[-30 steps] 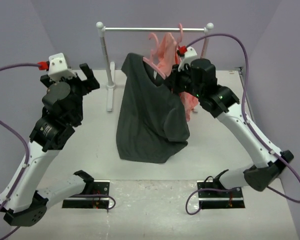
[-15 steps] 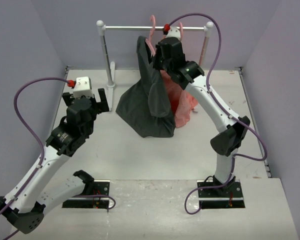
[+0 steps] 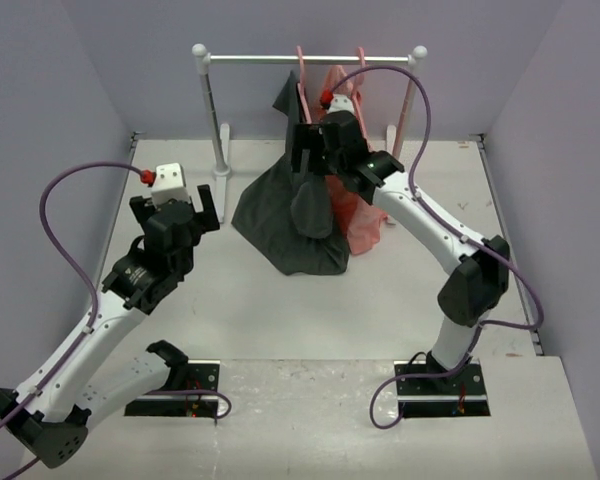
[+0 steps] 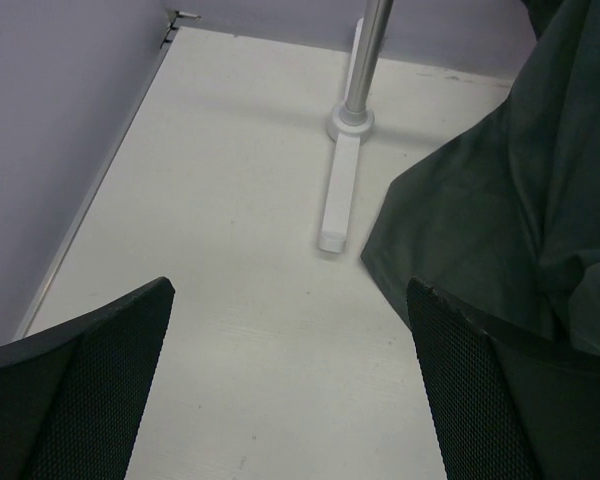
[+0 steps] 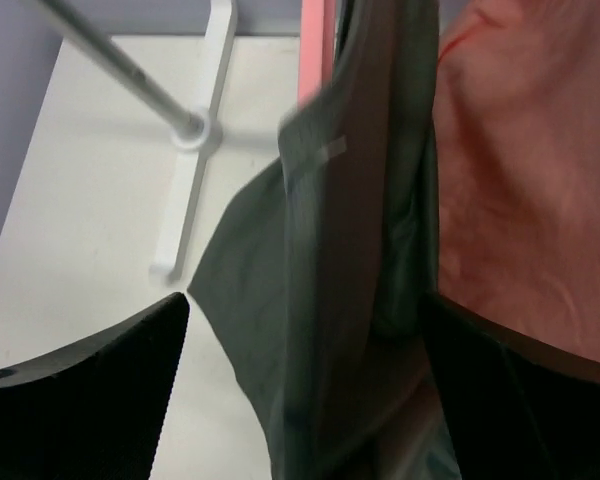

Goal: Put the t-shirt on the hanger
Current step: Place the hanger at the clothesline, then reset both arms

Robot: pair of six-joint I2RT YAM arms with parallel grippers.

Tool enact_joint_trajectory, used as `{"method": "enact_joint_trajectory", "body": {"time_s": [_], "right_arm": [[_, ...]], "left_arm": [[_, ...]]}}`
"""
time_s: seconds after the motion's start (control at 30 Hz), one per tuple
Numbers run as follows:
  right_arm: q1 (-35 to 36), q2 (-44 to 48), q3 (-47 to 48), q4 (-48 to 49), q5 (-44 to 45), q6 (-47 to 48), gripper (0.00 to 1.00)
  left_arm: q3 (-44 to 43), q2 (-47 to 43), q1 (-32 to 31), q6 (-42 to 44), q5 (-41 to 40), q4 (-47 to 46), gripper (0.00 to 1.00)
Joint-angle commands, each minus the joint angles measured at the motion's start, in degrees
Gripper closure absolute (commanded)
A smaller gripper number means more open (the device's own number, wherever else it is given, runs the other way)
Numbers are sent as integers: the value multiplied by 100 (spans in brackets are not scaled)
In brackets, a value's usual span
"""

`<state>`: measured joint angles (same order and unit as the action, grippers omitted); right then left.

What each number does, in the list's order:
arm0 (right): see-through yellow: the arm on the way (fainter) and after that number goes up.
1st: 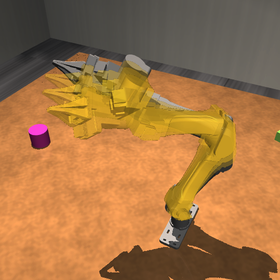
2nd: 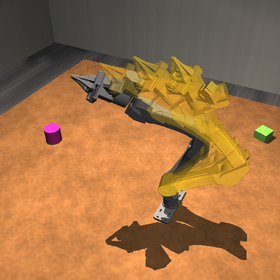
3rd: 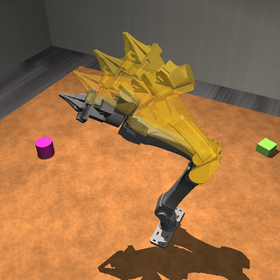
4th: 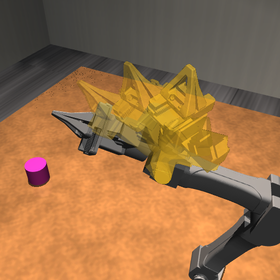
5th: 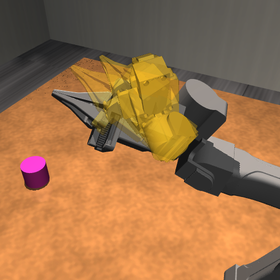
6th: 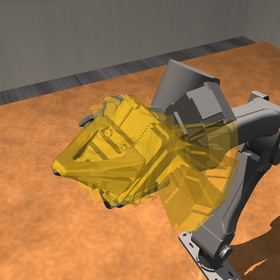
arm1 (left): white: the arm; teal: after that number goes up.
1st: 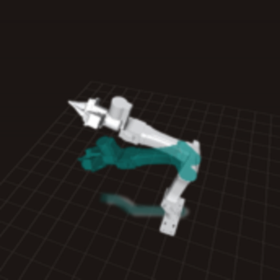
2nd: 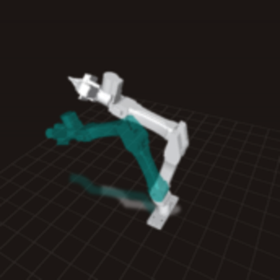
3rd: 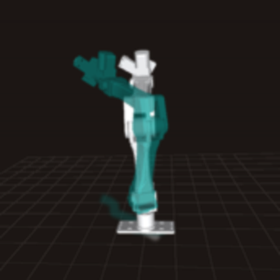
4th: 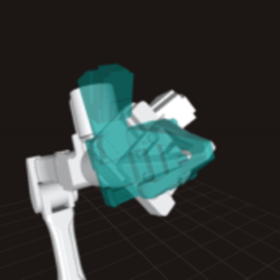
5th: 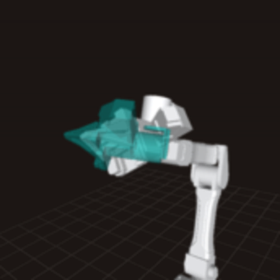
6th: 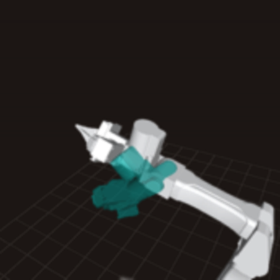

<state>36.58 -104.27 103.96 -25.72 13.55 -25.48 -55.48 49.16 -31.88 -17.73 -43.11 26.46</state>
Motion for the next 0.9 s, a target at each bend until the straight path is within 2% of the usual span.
{"method": "enact_joint_trajectory", "body": {"time_s": [0.0,0.13,0.27,0.4,0.6,0.87], "right_arm": [[51,1915,-598,446,-346,384,1],[51,3230,-1534,-207,879,720,1],[51,4636,-3213,-691,2032,790,1],[51,5861,-4223,-1136,2665,657,1],[51,7033,-4916,-1418,2574,228,1],[51,7524,-5518,-1435,2470,-45,1]], "left_arm": [[-14,231,147,-544,-45,-9,0],[91,264,367,-909,388,-169,0],[217,202,510,-987,528,-108,0],[244,-48,534,-771,726,204,0],[749,-948,534,-280,892,378,0],[1565,-1706,534,-290,885,-136,0]]}}
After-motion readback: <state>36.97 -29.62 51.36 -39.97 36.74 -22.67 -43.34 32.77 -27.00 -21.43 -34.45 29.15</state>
